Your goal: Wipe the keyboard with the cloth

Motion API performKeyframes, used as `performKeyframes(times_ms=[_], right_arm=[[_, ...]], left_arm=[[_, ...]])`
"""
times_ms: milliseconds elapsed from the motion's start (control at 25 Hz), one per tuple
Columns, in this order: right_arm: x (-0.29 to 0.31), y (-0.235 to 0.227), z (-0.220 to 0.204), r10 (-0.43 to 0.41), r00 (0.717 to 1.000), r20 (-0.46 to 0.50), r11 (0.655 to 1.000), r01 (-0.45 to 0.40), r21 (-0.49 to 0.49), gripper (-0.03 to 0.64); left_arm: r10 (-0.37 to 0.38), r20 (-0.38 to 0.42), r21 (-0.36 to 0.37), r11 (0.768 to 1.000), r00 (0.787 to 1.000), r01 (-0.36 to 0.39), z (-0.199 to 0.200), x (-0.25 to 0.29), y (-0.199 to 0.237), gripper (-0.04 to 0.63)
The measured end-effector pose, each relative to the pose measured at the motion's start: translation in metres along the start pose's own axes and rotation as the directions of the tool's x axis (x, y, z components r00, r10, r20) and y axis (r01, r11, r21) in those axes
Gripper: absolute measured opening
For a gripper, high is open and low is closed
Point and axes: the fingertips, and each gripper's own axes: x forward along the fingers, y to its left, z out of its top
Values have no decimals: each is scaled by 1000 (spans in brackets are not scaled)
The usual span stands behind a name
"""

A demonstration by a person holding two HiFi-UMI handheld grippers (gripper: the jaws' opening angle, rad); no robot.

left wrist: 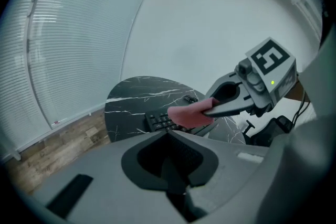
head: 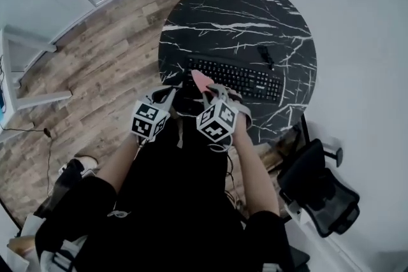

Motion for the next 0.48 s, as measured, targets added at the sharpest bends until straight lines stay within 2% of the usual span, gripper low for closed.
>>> performKeyframes(times_ms=[120, 240, 360, 480], right_arm=[[-31, -37, 3, -90, 995, 36, 996, 90, -8, 15], [-43, -73, -3, -143, 989, 47, 989, 144, -34, 15], [-36, -100, -12, -147, 988, 49, 986, 150, -75, 15], [-23, -114, -20, -108, 993, 49, 988, 112, -104, 15]], left_arm=[[-34, 15, 31, 999, 999, 34, 19, 12, -19, -2], [-36, 31, 53, 998, 999, 34, 37, 28, -30, -2], [-6, 39, 42, 999, 999, 4, 48, 43, -36, -2], [39, 41, -4, 999, 998, -39, 50, 53, -43, -2]])
